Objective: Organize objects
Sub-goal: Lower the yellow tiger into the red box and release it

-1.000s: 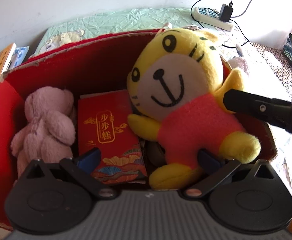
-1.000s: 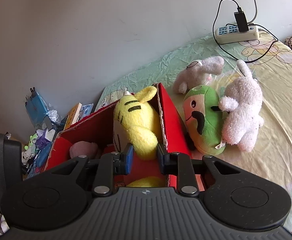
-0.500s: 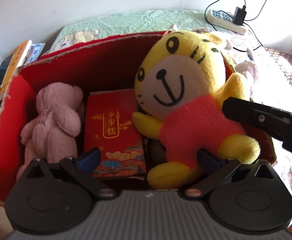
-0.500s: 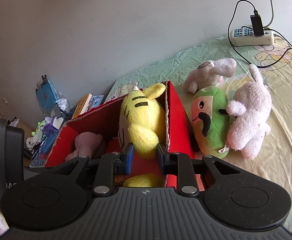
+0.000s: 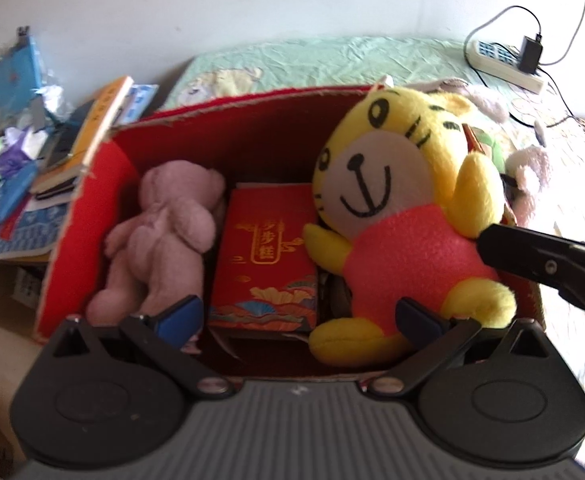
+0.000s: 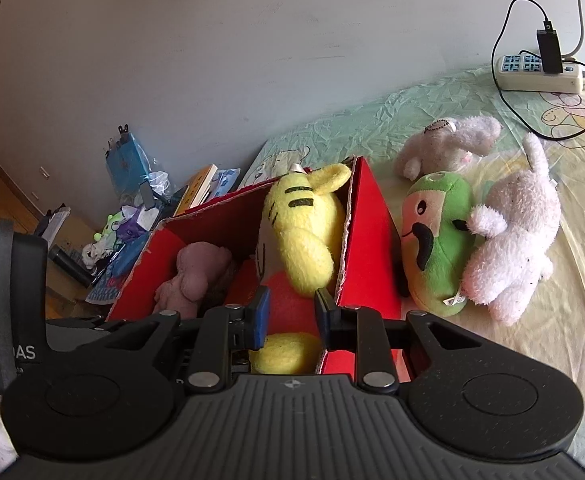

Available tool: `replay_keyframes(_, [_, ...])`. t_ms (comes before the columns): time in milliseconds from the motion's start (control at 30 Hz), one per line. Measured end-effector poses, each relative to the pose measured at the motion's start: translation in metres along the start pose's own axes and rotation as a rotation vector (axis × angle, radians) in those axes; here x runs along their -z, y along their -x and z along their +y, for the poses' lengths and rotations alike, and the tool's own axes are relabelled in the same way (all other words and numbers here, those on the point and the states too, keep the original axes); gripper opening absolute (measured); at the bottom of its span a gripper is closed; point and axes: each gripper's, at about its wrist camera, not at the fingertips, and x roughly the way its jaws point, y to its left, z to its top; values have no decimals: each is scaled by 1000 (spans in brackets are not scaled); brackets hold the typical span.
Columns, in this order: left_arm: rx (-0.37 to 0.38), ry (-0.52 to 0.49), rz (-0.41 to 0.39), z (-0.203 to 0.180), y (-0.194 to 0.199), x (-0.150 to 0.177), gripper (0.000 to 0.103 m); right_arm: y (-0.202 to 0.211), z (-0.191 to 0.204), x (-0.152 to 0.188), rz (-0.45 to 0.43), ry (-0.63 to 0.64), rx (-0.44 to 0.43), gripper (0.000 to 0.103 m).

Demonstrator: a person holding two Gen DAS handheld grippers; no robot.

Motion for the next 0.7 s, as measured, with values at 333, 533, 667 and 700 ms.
replay_keyframes(333, [-66,76,-41,-9,30,-1,102,26,-18,-7,-9,30,-34,26])
replay_keyframes(533, [-89,105,-72,-25,44,0,102,42,-35,-9,-4,41,-26,27])
replay_keyframes(667, [-78,122,-95,-37,54,-1,102,52,-50,-10,-7,40,-11,27])
replay_keyframes(700, [-74,121,-102,-42,57,-1,102,55,-55,-10,-8,36,-7,27])
